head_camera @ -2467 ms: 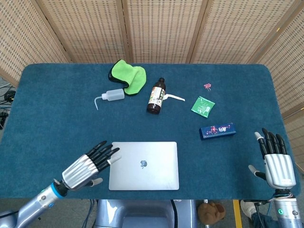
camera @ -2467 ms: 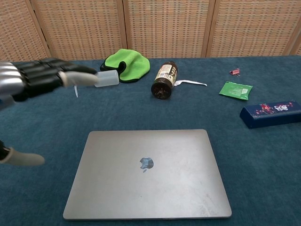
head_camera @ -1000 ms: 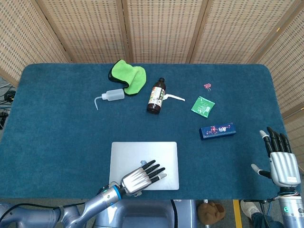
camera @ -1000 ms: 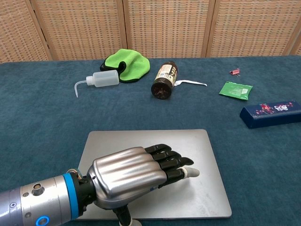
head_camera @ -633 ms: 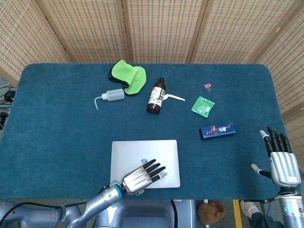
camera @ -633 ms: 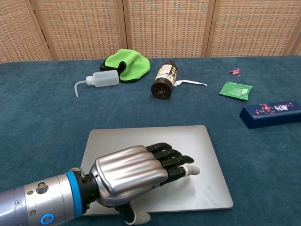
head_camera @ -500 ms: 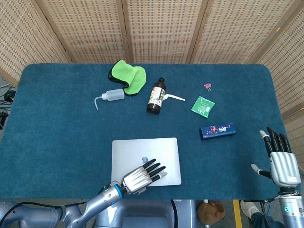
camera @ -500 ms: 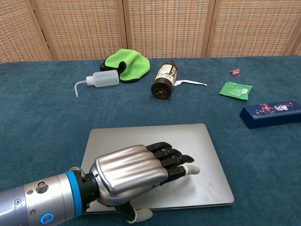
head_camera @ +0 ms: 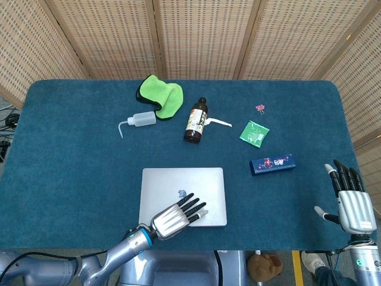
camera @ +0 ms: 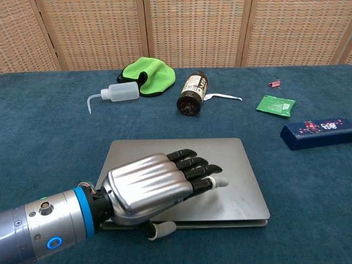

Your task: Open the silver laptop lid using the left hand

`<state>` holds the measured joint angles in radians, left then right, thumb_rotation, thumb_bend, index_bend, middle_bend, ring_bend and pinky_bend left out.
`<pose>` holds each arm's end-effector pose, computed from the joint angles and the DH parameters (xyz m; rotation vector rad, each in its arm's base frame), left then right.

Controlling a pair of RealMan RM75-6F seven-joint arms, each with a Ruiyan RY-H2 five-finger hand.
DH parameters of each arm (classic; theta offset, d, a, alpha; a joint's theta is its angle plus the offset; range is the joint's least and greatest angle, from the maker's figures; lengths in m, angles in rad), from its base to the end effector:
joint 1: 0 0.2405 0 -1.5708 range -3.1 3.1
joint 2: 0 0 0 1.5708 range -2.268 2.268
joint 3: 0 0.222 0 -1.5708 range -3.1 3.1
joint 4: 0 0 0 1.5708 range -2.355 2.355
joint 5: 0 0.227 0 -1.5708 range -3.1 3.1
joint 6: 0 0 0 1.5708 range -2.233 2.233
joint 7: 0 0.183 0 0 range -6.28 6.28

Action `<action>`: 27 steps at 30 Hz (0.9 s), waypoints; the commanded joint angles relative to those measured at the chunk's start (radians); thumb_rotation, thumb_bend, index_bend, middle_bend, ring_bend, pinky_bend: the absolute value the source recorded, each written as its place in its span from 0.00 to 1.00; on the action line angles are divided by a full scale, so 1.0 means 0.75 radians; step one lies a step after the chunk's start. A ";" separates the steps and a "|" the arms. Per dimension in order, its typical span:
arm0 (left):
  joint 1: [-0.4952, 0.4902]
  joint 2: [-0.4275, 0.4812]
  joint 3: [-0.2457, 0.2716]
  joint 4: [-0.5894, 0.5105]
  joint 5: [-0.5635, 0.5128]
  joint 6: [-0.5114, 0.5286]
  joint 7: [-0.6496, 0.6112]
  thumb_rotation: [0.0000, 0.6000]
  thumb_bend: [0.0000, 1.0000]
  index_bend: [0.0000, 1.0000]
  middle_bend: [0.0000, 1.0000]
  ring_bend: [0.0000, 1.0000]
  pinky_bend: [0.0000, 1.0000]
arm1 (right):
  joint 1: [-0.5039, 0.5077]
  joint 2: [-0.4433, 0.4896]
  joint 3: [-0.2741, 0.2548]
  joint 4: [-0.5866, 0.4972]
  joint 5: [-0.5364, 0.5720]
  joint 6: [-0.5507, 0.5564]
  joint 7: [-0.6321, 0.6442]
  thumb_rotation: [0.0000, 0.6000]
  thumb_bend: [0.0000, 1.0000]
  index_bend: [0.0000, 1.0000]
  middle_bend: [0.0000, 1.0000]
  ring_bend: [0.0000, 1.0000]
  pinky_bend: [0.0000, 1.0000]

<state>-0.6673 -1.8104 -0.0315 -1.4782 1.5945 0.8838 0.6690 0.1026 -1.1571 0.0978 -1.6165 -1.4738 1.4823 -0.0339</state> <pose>-0.0340 0.2205 -0.1466 -2.3952 -0.3448 -0.9775 -0.2771 -0.2340 0.1265 1.3451 -0.8810 0.9456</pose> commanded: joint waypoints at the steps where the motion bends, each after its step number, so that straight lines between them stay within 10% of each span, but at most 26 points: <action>1: 0.002 0.006 -0.025 -0.007 -0.013 0.032 0.023 1.00 0.39 0.00 0.00 0.00 0.00 | 0.001 -0.001 0.000 0.000 0.000 -0.001 -0.001 1.00 0.00 0.00 0.00 0.00 0.00; 16: -0.055 0.040 -0.190 -0.061 -0.132 0.086 0.104 1.00 0.39 0.00 0.00 0.00 0.00 | 0.050 -0.003 -0.032 0.059 -0.138 -0.022 0.029 1.00 0.02 0.03 0.00 0.00 0.00; 27: -0.105 0.051 -0.235 -0.060 -0.230 0.078 0.092 1.00 0.39 0.00 0.00 0.00 0.00 | 0.233 -0.015 -0.137 0.203 -0.418 -0.179 0.213 1.00 0.54 0.26 0.29 0.19 0.31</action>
<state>-0.7443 -1.7725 -0.2070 -1.5241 1.4244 0.9425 0.7401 0.2413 -1.1610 0.0214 -1.4853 -1.7503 1.3884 0.0709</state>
